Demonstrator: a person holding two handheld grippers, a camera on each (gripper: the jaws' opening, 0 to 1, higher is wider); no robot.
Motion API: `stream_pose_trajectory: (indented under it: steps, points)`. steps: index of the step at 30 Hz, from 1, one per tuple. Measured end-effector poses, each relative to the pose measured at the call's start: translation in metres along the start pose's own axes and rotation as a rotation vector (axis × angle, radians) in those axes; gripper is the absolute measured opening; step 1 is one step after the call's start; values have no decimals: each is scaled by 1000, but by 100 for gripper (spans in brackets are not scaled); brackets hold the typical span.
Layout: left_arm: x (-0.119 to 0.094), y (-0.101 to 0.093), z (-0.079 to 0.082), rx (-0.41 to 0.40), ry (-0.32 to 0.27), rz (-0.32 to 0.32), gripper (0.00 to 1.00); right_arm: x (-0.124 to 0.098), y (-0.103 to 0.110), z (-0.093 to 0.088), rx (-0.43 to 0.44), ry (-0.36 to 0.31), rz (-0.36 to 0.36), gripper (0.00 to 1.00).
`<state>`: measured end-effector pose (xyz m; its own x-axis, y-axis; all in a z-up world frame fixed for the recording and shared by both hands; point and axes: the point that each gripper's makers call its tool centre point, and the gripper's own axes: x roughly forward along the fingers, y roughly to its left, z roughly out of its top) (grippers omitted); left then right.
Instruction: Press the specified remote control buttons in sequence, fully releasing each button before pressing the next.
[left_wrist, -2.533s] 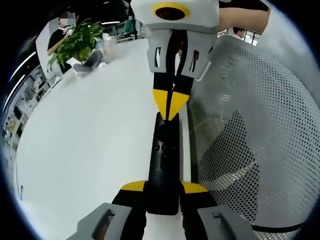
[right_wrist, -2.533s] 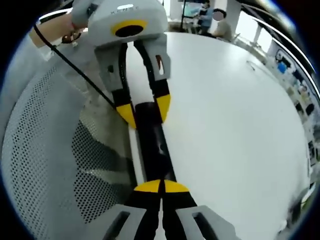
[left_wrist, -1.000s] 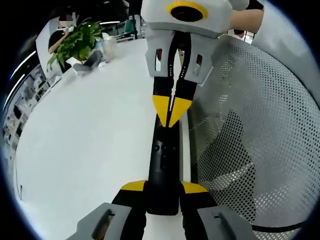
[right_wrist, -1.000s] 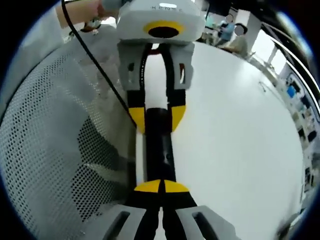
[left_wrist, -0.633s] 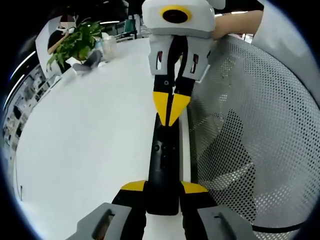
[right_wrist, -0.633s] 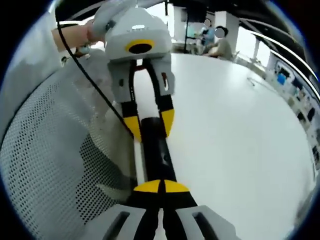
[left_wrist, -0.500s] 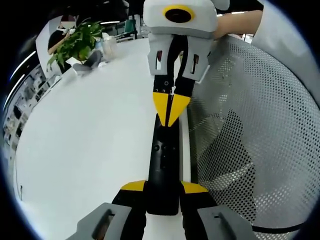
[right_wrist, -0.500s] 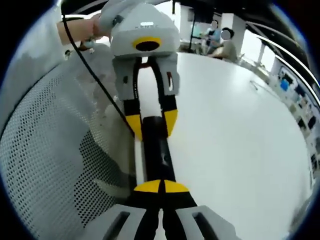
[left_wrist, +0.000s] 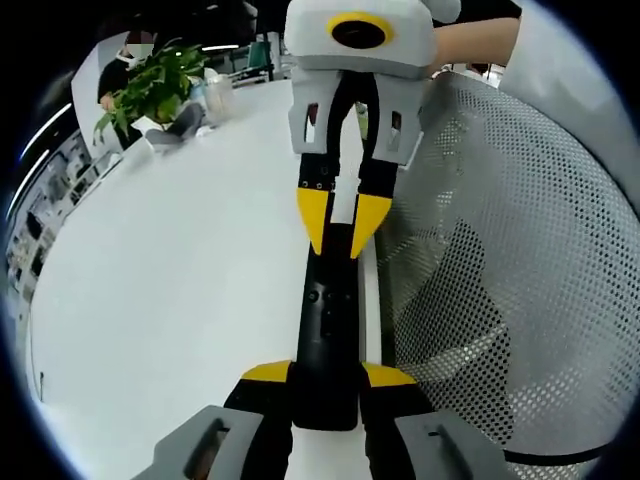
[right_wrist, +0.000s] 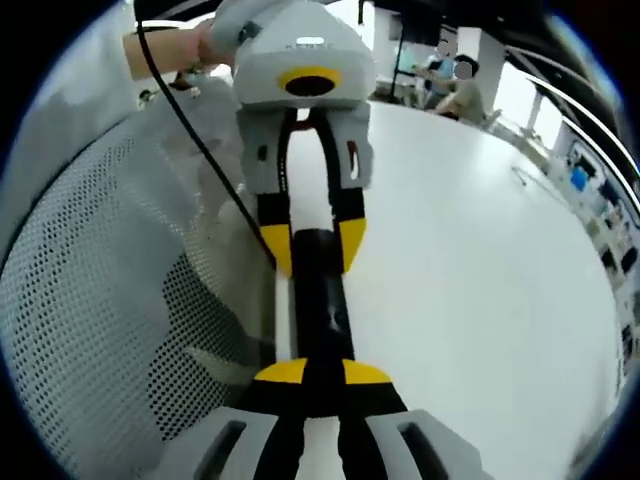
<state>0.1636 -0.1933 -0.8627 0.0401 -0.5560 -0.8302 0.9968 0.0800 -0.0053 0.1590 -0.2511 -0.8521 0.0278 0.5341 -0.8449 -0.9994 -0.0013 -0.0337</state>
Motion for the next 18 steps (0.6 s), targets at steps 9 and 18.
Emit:
stream_pose_trajectory:
  steps: [9, 18]
  points:
    - [0, 0, 0, 6, 9, -7, 25, 3, -4, 2, 144, 69, -16, 6]
    - [0, 1, -1, 11, 4, -9, 25, 5, -2, 4, -57, 104, -17, 5]
